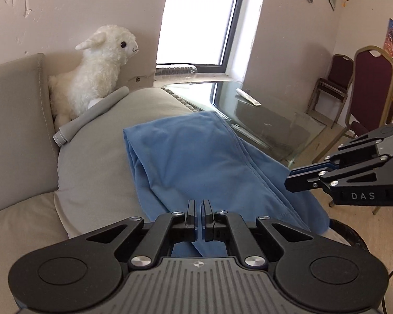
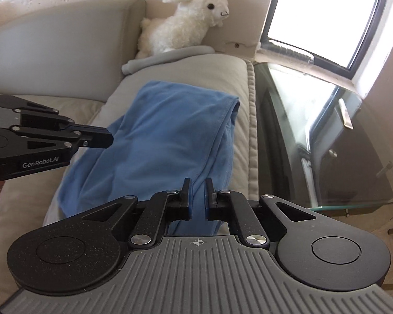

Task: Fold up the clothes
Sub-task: 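Carry the bundle onto the sofa arm cushion and open both grippers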

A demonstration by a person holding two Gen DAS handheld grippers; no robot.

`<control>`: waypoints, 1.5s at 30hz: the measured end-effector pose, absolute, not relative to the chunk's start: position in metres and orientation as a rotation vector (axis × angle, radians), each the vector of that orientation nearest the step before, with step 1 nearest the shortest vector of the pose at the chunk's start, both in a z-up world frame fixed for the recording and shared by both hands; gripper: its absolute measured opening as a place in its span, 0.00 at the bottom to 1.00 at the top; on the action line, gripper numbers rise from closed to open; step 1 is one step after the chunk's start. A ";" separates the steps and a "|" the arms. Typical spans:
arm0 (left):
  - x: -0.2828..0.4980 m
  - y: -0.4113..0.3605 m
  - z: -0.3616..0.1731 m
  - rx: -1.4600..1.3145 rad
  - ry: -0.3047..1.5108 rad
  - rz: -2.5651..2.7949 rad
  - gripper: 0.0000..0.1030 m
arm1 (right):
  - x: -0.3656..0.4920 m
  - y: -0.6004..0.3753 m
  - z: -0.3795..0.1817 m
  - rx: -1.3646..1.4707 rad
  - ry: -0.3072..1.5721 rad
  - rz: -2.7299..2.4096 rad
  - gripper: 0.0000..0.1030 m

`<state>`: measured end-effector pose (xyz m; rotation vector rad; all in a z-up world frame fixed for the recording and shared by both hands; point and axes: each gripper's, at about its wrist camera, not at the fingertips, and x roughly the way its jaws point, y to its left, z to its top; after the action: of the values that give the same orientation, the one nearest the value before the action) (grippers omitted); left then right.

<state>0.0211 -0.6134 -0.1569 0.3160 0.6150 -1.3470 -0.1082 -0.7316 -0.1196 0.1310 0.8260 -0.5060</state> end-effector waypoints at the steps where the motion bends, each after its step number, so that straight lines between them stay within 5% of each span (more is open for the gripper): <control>1: 0.017 -0.617 -0.164 0.345 0.631 -1.329 0.04 | -0.111 -0.727 -0.126 0.134 0.838 -0.507 0.08; 8: 0.019 -0.643 -0.187 0.425 0.790 -1.172 0.03 | -0.112 -0.719 -0.162 0.130 0.938 -0.570 0.05; 19: -0.012 -0.618 -0.155 0.459 0.782 -1.180 0.03 | -0.139 -0.697 -0.114 0.218 0.808 -0.511 0.09; 33: -0.010 -0.638 -0.185 0.461 0.949 -1.095 0.03 | -0.109 -0.721 -0.167 0.311 0.977 -0.610 0.08; 35: -0.010 -0.627 -0.173 0.442 0.946 -1.096 0.12 | -0.115 -0.716 -0.154 0.317 0.959 -0.605 0.12; 37: -0.011 -0.615 -0.160 0.432 0.960 -1.068 0.34 | -0.126 -0.709 -0.135 0.321 0.936 -0.606 0.12; 41: -0.016 -0.595 -0.134 0.415 0.949 -1.040 0.41 | -0.144 -0.697 -0.100 0.344 0.904 -0.627 0.16; 43: -0.018 -0.586 -0.122 0.405 0.955 -1.022 0.44 | -0.150 -0.691 -0.087 0.339 0.899 -0.648 0.36; 45: -0.022 -0.578 -0.109 0.410 0.943 -1.002 0.50 | -0.155 -0.681 -0.071 0.327 0.896 -0.672 0.43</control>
<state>-0.0222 -0.5775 -0.1090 0.4101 0.9432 -1.0024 -0.1552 -0.6815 -0.0709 0.3273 0.8958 -0.6724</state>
